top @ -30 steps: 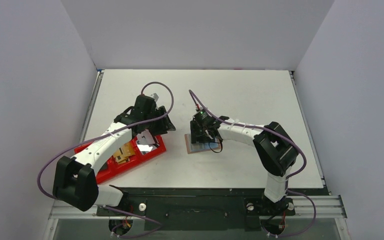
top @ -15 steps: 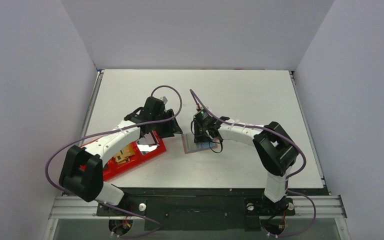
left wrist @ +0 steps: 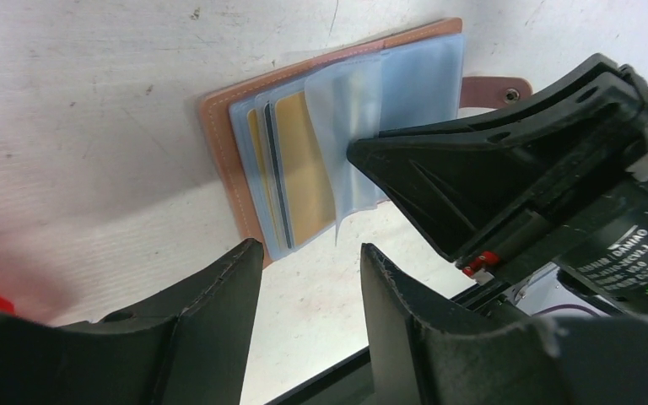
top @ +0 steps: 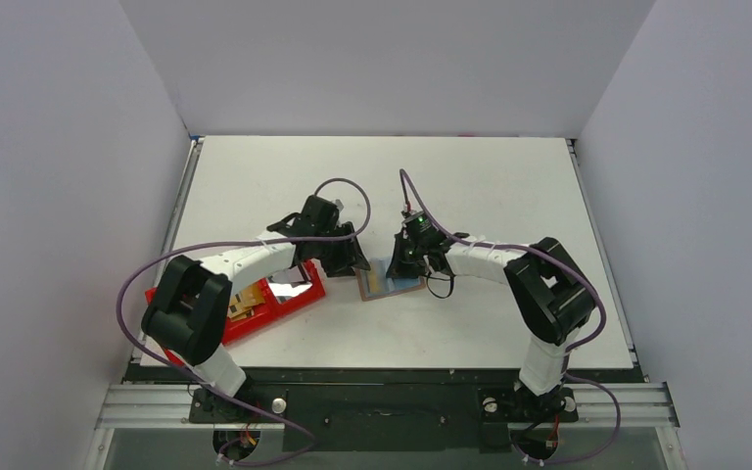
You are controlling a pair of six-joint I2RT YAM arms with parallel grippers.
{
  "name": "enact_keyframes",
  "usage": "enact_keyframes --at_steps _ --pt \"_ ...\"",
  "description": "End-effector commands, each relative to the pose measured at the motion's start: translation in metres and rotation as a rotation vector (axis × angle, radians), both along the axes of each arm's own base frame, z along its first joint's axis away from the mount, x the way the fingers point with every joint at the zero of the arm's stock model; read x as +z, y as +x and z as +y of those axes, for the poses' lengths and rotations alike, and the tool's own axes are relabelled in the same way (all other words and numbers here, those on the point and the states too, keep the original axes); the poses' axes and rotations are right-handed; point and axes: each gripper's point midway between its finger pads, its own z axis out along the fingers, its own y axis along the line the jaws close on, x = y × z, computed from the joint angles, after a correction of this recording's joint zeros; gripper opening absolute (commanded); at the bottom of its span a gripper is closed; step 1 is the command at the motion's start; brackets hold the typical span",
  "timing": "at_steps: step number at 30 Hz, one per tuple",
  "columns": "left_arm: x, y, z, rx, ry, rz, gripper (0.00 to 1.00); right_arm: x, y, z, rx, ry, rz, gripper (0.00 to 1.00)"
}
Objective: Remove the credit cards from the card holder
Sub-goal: Remove the credit card from the card holder.
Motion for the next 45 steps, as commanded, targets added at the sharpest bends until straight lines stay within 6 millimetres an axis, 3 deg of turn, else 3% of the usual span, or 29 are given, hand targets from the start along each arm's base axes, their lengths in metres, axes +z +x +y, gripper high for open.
enact_keyframes --at_steps 1,9,20,33,39,42,43,45 --pt "0.007 0.011 -0.026 -0.033 -0.079 -0.030 0.42 -0.041 -0.022 -0.022 -0.009 -0.051 0.104 0.05" --pt "-0.009 0.014 -0.046 -0.056 -0.109 0.003 0.37 -0.045 -0.023 -0.027 -0.023 -0.020 0.123 0.04" --pt "-0.020 0.018 -0.056 -0.074 -0.100 0.024 0.29 -0.045 -0.022 -0.027 -0.024 -0.009 0.122 0.04" --pt "-0.013 0.019 -0.061 -0.088 -0.109 0.007 0.14 -0.042 -0.020 -0.027 -0.026 0.001 0.121 0.03" --pt "-0.020 0.019 -0.064 -0.100 -0.101 0.014 0.12 -0.035 -0.018 -0.024 -0.028 0.018 0.110 0.03" --pt "-0.022 0.019 -0.064 -0.097 -0.093 0.015 0.05 -0.023 -0.014 -0.023 -0.033 0.047 0.097 0.06" --pt "-0.022 0.020 -0.063 -0.093 -0.087 0.015 0.00 -0.018 -0.013 -0.022 -0.031 0.059 0.094 0.09" --pt "-0.023 0.020 -0.061 -0.088 -0.077 0.014 0.00 -0.005 -0.009 -0.022 -0.035 0.076 0.073 0.16"
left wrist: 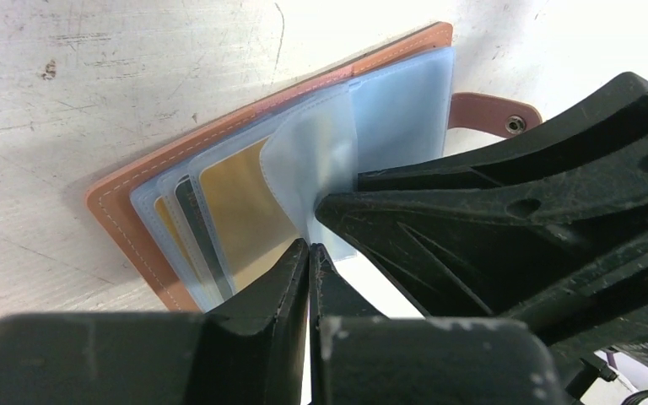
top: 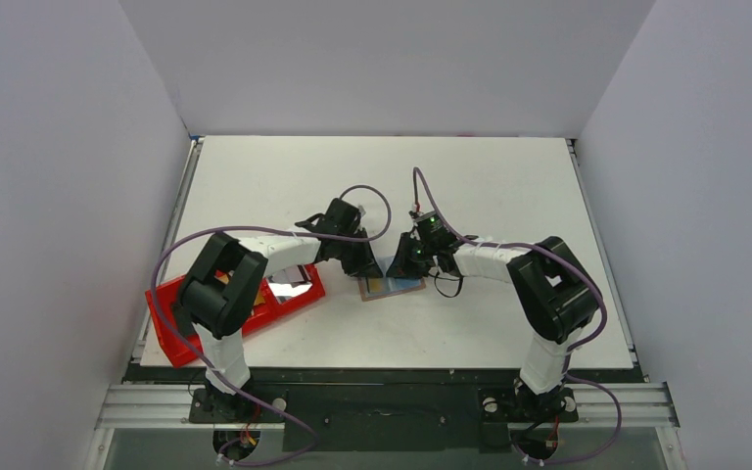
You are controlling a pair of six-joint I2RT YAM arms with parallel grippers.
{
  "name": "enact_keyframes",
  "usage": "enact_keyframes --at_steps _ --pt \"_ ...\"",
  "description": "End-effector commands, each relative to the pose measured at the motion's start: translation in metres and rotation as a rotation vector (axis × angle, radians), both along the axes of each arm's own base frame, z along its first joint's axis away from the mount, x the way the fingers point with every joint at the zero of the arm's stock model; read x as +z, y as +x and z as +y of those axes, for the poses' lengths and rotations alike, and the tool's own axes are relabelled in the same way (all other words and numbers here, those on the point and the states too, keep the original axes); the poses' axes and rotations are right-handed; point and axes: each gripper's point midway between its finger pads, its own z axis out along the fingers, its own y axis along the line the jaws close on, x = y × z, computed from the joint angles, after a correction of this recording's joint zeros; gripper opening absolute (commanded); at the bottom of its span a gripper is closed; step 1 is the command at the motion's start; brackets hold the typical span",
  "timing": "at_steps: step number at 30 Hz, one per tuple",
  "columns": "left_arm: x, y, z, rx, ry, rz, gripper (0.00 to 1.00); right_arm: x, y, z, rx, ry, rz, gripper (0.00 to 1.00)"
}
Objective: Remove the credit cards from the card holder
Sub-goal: Remove the credit card from the card holder.
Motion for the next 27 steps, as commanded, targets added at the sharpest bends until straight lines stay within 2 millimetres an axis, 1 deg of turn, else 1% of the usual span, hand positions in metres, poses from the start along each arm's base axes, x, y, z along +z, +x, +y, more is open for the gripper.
enact_keyframes --at_steps 1,2,3,4,5,6,7,8,9,10,11,12,13,14,18,19,20,21,23,24,25,26,27 --pt "0.016 0.015 -0.010 -0.011 -0.023 -0.068 0.00 0.008 -0.005 -0.018 -0.025 -0.046 0.006 0.18" --pt "0.017 0.015 -0.009 -0.009 -0.020 -0.071 0.00 0.012 -0.005 -0.019 -0.026 -0.043 0.005 0.23" --pt "0.017 0.015 -0.010 -0.011 -0.020 -0.072 0.00 0.022 -0.002 -0.019 -0.031 -0.031 -0.010 0.25" --pt "0.020 0.015 -0.010 -0.012 -0.021 -0.077 0.00 0.034 0.001 -0.019 -0.034 -0.016 -0.032 0.29" --pt "0.021 0.015 -0.010 -0.012 -0.021 -0.081 0.00 0.038 0.001 -0.020 -0.036 -0.015 -0.033 0.31" --pt "0.025 0.015 -0.010 -0.016 -0.023 -0.087 0.00 0.049 0.004 -0.019 -0.040 -0.001 -0.056 0.35" --pt "0.026 0.015 -0.011 -0.020 -0.025 -0.090 0.00 0.053 0.003 -0.021 -0.043 -0.001 -0.058 0.37" --pt "0.030 0.015 -0.013 -0.027 -0.028 -0.098 0.00 0.063 0.006 -0.022 -0.051 0.011 -0.078 0.40" --pt "0.034 0.016 -0.014 -0.033 -0.033 -0.106 0.00 0.067 0.006 -0.024 -0.058 0.008 -0.082 0.42" --pt "0.035 0.014 -0.016 -0.044 -0.033 -0.108 0.00 0.077 0.009 -0.026 -0.065 0.013 -0.103 0.44" --pt "0.039 0.015 -0.019 -0.054 -0.039 -0.119 0.00 0.079 0.008 -0.031 -0.075 0.001 -0.105 0.46" --pt "0.041 0.013 -0.022 -0.063 -0.039 -0.120 0.00 0.087 0.011 -0.035 -0.085 0.000 -0.127 0.47" --pt "0.044 0.014 -0.026 -0.072 -0.046 -0.128 0.00 0.087 0.011 -0.040 -0.097 -0.019 -0.129 0.49" --pt "0.045 0.013 -0.029 -0.081 -0.048 -0.129 0.00 0.093 0.013 -0.045 -0.108 -0.023 -0.147 0.49" --pt "0.051 0.013 -0.045 -0.113 -0.066 -0.141 0.08 0.098 0.012 -0.066 -0.152 -0.061 -0.163 0.50" --pt "0.051 0.014 -0.050 -0.122 -0.069 -0.141 0.12 0.097 0.011 -0.070 -0.159 -0.071 -0.163 0.51" --pt "0.051 0.015 -0.052 -0.124 -0.070 -0.141 0.13 0.099 0.011 -0.075 -0.171 -0.074 -0.166 0.51" --pt "0.050 0.016 -0.056 -0.130 -0.071 -0.141 0.17 0.099 0.009 -0.079 -0.179 -0.081 -0.172 0.51" --pt "0.046 0.018 -0.063 -0.138 -0.070 -0.137 0.21 0.099 0.007 -0.087 -0.195 -0.092 -0.175 0.51" --pt "0.048 0.021 -0.067 -0.143 -0.077 -0.141 0.22 0.098 0.007 -0.091 -0.204 -0.098 -0.175 0.51" --pt "0.041 0.021 -0.069 -0.146 -0.070 -0.129 0.23 0.098 0.004 -0.094 -0.209 -0.101 -0.176 0.52" --pt "0.042 0.023 -0.072 -0.149 -0.076 -0.132 0.24 0.097 0.004 -0.097 -0.216 -0.106 -0.174 0.52" --pt "0.035 0.023 -0.074 -0.154 -0.069 -0.121 0.25 0.096 0.003 -0.100 -0.221 -0.107 -0.175 0.52"
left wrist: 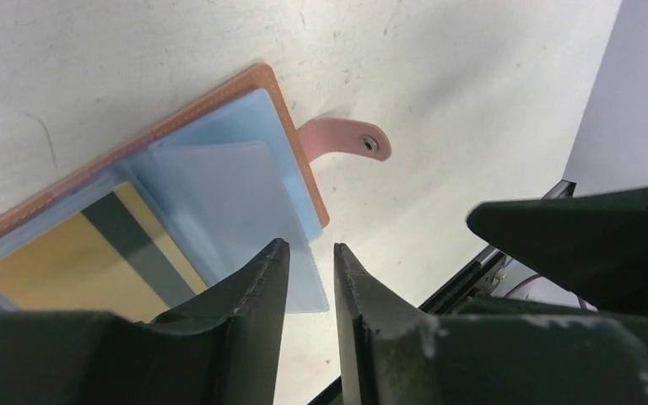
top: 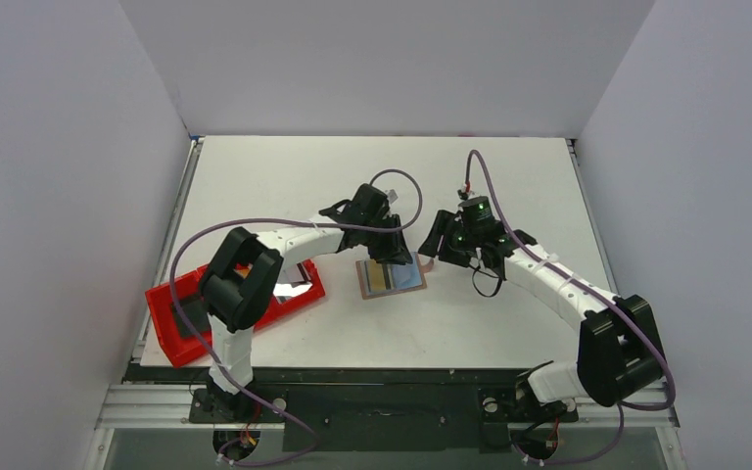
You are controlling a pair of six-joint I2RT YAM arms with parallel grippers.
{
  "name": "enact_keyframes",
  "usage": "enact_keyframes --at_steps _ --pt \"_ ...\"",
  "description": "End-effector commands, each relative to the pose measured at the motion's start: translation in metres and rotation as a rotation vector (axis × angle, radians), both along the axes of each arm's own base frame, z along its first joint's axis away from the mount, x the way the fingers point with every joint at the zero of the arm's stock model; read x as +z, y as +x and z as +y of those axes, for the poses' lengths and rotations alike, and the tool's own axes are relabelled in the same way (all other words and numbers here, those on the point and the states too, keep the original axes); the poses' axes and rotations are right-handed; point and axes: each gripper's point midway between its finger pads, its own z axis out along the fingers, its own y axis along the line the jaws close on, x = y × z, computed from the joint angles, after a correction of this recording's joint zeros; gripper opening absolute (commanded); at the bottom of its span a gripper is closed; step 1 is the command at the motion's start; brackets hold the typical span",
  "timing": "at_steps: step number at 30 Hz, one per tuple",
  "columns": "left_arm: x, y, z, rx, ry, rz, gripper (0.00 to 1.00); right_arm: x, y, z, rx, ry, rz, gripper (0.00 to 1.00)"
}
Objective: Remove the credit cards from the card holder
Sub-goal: Remove the credit card from the card holder.
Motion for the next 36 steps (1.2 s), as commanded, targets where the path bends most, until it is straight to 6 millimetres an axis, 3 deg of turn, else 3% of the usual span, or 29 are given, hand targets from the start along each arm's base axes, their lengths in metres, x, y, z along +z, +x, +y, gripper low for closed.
enact_keyframes --at_steps 1,9,12,15,19,27,32,36 --pt "-0.003 0.009 -0.017 -0.034 -0.017 -0.007 0.26 0.001 -0.004 -0.020 -0.038 -0.043 -0.023 0.52" --pt "-0.030 0.012 -0.025 -0.049 0.002 0.032 0.31 -0.006 -0.011 -0.028 -0.043 -0.053 -0.008 0.52" --pt "-0.025 0.013 -0.026 -0.051 -0.001 0.022 0.33 -0.007 -0.011 -0.026 -0.037 -0.050 -0.006 0.52" --pt "-0.007 0.015 -0.021 -0.048 -0.001 -0.011 0.33 -0.005 -0.009 -0.021 -0.019 -0.032 -0.005 0.52" --pt "0.012 0.020 -0.003 -0.011 0.025 -0.054 0.34 -0.003 -0.006 -0.010 0.009 0.003 0.002 0.52" --pt "0.015 0.019 0.033 0.045 0.073 -0.060 0.33 0.001 -0.002 0.020 0.064 0.074 0.012 0.50" --pt "0.010 0.021 0.071 0.140 0.134 -0.066 0.25 -0.006 0.001 0.048 0.115 0.154 0.047 0.44" --pt "-0.002 0.020 0.087 0.165 0.162 -0.047 0.16 -0.018 0.006 0.064 0.139 0.203 0.082 0.40"
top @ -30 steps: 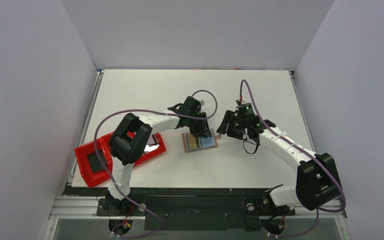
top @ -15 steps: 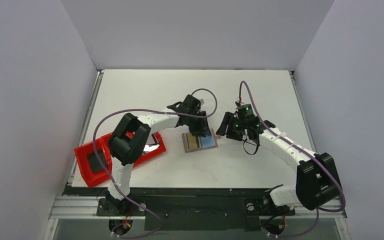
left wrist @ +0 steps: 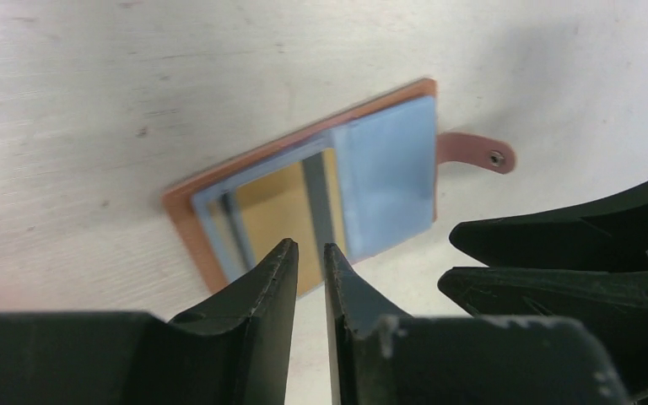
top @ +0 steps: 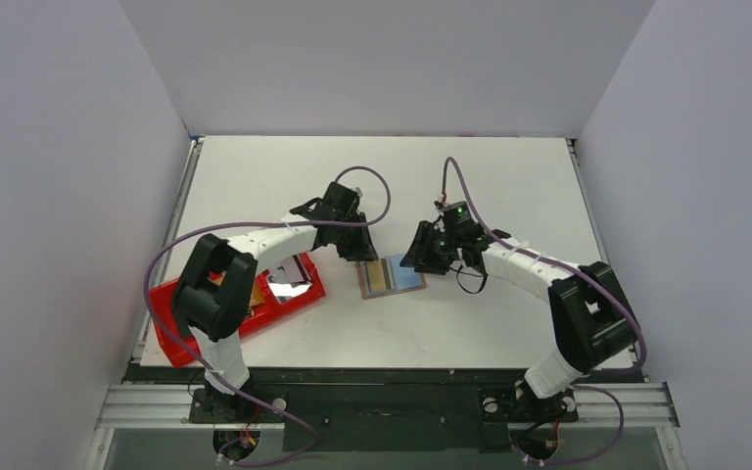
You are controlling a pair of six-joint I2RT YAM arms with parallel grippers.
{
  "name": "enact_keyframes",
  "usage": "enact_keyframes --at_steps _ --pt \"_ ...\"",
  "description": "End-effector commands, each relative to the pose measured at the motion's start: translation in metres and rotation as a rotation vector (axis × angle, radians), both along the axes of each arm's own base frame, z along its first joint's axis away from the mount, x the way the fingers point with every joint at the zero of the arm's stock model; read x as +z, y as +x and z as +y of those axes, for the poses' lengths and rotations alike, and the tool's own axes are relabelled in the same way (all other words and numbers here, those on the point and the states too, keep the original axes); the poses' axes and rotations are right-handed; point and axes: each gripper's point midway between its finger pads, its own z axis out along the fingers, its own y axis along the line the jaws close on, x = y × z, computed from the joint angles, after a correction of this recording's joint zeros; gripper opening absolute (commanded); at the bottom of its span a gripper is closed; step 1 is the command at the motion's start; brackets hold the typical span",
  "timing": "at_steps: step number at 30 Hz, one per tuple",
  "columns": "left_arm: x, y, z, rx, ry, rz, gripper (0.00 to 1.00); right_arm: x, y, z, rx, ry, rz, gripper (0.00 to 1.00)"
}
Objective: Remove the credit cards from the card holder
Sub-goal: Remove the credit card from the card holder.
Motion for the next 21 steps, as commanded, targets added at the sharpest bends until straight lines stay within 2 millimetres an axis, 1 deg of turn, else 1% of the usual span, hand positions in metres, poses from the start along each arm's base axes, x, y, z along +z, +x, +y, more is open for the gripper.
enact_keyframes --at_steps 1,2,4,6,10,18,21 --pt "0.003 0.005 0.019 0.038 0.030 -0.032 0.13 0.010 0.019 0.030 0.033 0.111 -0.029 0.40" --pt "-0.001 0.004 0.020 0.038 0.034 -0.025 0.12 0.010 0.020 0.033 0.037 0.118 -0.026 0.39" --pt "-0.007 0.003 0.019 0.034 0.037 -0.015 0.09 0.004 0.023 0.037 0.042 0.128 -0.014 0.39" --pt "-0.013 0.002 0.018 0.032 0.037 -0.006 0.07 -0.008 0.024 0.039 0.042 0.123 0.007 0.38" --pt "-0.021 -0.001 0.018 0.026 0.039 0.011 0.04 -0.020 0.026 0.041 0.043 0.121 0.029 0.36" --pt "-0.029 -0.005 0.011 0.004 0.032 0.028 0.01 -0.035 0.027 0.042 0.038 0.118 0.054 0.33" --pt "-0.037 -0.009 0.011 -0.002 0.043 0.044 0.00 -0.039 0.026 0.042 0.037 0.116 0.065 0.32"
